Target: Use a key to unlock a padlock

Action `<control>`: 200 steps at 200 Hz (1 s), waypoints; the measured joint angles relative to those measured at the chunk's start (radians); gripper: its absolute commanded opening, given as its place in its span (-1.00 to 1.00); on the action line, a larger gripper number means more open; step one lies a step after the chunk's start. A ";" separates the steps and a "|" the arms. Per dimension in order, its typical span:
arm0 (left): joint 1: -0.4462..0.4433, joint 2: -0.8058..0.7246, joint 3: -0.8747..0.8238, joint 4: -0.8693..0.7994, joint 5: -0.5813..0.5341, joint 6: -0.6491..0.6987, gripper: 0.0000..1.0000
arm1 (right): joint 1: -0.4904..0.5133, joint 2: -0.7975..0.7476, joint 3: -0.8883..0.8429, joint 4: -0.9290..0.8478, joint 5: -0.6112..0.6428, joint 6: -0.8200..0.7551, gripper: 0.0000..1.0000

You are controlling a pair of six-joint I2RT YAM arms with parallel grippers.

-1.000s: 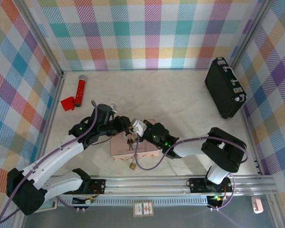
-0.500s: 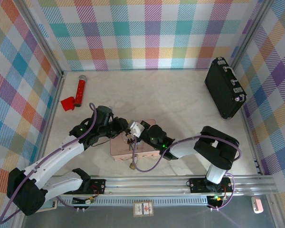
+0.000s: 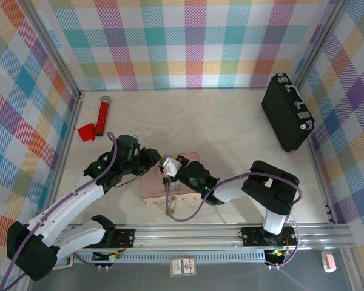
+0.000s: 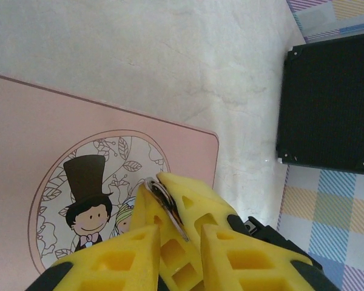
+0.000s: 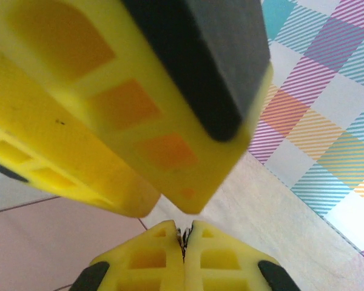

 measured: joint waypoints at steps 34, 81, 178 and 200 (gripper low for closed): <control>0.000 0.002 0.000 0.000 0.003 -0.004 -0.57 | 0.013 0.034 0.022 0.005 0.011 -0.021 -1.00; 0.006 0.008 0.000 -0.002 0.001 -0.004 -0.58 | 0.019 0.045 0.028 0.016 0.027 -0.035 -1.00; 0.035 0.017 -0.012 -0.022 0.001 -0.008 -0.70 | 0.030 0.063 0.038 0.038 0.045 -0.055 -1.00; 0.037 0.017 -0.012 -0.023 0.000 -0.007 -0.73 | 0.034 0.069 0.041 0.038 0.048 -0.061 -1.00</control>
